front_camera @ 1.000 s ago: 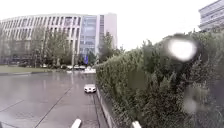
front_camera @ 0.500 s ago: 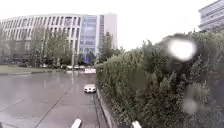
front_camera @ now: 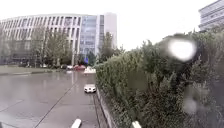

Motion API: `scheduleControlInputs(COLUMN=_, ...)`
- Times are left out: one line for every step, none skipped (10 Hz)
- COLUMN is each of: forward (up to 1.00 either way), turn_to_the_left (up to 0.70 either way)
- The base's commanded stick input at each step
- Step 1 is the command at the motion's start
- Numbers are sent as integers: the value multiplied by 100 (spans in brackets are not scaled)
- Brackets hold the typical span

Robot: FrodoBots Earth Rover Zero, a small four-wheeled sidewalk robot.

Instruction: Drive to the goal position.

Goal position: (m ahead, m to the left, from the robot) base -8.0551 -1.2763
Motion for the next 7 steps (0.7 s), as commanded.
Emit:
scheduleControlInputs(forward=4, turn_to_the_left=0)
scheduleControlInputs(forward=4, turn_to_the_left=0)
scheduleControlInputs(forward=4, turn_to_the_left=0)
scheduleControlInputs(forward=4, turn_to_the_left=0)
scheduleControlInputs(forward=4, turn_to_the_left=0)
scheduleControlInputs(forward=4, turn_to_the_left=0)
scheduleControlInputs(forward=4, turn_to_the_left=0)
